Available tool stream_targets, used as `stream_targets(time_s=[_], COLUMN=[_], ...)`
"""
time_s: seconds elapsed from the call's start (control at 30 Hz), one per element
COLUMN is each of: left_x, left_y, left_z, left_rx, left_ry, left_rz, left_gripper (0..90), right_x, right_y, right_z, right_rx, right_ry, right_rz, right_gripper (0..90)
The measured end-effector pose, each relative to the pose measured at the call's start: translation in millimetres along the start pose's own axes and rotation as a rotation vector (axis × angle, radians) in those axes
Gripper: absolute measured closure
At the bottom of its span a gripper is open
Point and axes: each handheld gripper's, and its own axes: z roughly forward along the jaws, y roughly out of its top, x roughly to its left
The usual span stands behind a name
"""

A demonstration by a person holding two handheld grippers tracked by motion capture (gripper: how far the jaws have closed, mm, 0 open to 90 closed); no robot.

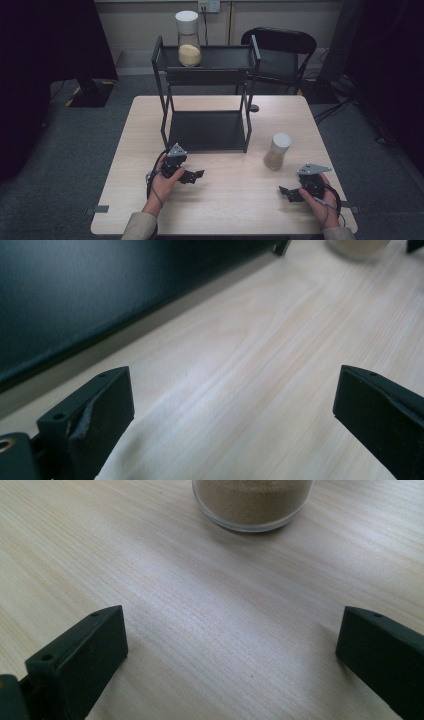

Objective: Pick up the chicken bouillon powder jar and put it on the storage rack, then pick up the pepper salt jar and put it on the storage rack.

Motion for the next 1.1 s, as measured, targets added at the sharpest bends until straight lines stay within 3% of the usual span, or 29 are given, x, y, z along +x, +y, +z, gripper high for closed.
stream_targets(time_s=[0.2, 0.37, 0.47, 0.57, 1.1], left_x=[-7.1, -14.3, -17.3, -22.1, -25.7], left_y=[-9.1, -11.2, -16.0, -14.4, -16.7], left_z=[-4.7, -3.6, -4.0, -2.9, -4.4], left_rx=[0.028, 0.091, 0.084, 0.104, 0.103], left_ry=[0.030, 0.055, 0.061, 0.075, 0.084], left_rz=[0.028, 0.077, 0.094, 0.141, 0.130], left_gripper=[2.3, 2.3, 1.8, 1.3, 0.0], right_x=[0.0, 0.1, 0.0, 0.0, -2.5], right_y=[-0.1, -0.1, -0.1, -0.1, 0.4], right_z=[0.1, 0.1, 0.1, 0.1, 0.2], right_rx=[0.000, 0.000, 0.000, 0.000, 0.001], right_ry=[0.000, 0.000, 0.000, 0.000, 0.009], right_rz=[0.000, 0.000, 0.000, 0.000, -0.008], right_gripper=[0.0, 0.0, 0.0, 0.0, 0.0])
